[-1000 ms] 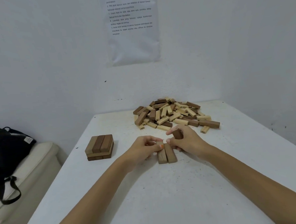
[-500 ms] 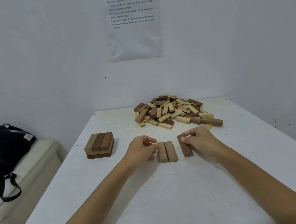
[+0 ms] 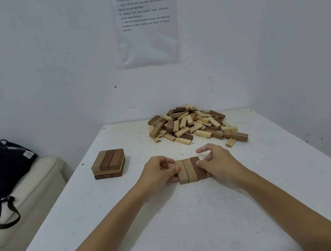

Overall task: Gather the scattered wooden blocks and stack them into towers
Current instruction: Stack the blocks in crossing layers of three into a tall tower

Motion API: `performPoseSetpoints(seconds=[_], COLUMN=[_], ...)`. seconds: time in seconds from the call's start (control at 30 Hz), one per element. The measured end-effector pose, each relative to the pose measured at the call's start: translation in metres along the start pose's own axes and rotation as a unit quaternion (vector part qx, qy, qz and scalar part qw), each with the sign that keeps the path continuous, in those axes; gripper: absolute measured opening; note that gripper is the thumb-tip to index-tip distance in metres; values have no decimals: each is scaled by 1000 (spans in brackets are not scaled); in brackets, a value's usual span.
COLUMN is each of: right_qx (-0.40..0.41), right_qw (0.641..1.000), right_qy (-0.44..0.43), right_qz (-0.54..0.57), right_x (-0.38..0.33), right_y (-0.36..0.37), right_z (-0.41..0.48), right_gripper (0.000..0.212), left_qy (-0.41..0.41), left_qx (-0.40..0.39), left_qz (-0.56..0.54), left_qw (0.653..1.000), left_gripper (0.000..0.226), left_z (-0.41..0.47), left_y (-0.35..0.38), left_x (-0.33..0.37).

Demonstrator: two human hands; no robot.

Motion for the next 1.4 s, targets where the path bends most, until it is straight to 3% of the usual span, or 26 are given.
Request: performPoseSetpoints(seconds=[0.13, 0.23, 0.37, 0.5, 0.63, 0.73, 0.87, 1.2, 1.4], right_qx=[-91, -63, -72, -132, -133, -107, -90, -85, -81], right_qw=[990, 977, 976, 974, 968, 966, 978, 986, 986], right_qy=[-25, -79, -94, -103, -123, -96, -44, -62, -58], right_qz=[-109, -189, -185, -150, -173, -215, -182, -130, -134], right_x=[-7, -13, -15, -18, -17, -12, -3, -1, 2], right_y=[15, 22, 21, 16, 13, 8, 3, 10, 12], right_z=[-6, -10, -10, -11, -10, -5, -1, 4, 6], right_gripper=[75, 93, 91, 89, 82, 82, 75, 72, 75], left_qy=[11, 18, 18, 5, 7, 8, 20, 65, 74], left_qx=[16, 23, 10, -34, -45, -38, -15, 14, 23], left_qz=[19, 23, 75, 69, 73, 70, 75, 90, 96], left_qw=[1000, 999, 997, 997, 996, 997, 997, 994, 992], left_gripper=[24, 21, 21, 40, 50, 55, 60, 49, 60], left_z=[0, -1, 1, 3, 1, 0, 0, -1, -3], left_y=[0, 0, -4, -6, -4, -4, -1, 5, 6], left_x=[-1, 0, 1, 2, 3, 2, 0, 3, 6])
Point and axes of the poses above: each hand's wrist, its own z-axis towards the middle knuckle, its own y-axis out of the palm, x = y × z, the point moved 5 cm from there along z, towards the middle knuckle, and after that the axes turned 5 degrees about -x, right-handed, at the moved point
